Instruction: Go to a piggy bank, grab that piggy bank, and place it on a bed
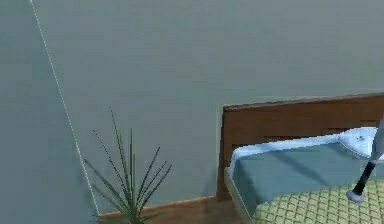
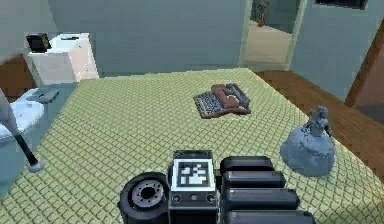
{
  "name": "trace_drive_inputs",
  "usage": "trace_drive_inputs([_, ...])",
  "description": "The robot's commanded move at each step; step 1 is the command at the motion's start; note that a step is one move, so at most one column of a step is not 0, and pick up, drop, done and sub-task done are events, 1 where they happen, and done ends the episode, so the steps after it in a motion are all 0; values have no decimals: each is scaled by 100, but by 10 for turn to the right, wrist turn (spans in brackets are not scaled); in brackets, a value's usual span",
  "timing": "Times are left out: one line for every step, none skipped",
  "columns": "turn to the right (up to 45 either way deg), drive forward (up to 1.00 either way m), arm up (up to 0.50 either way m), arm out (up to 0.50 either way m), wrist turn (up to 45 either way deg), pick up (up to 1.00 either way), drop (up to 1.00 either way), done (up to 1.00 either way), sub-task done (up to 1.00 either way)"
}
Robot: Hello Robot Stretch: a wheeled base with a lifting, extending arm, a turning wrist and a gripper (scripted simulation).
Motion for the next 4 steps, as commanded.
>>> trace_drive_inputs([450,0,0,0,0,0,0,0,0])
trace_drive_inputs([450,0,0,0,0,0,0,0,0])
trace_drive_inputs([450,0,0,0,0,0,0,0,0])
trace_drive_inputs([210,0,0,0,0,0,0,0,0])
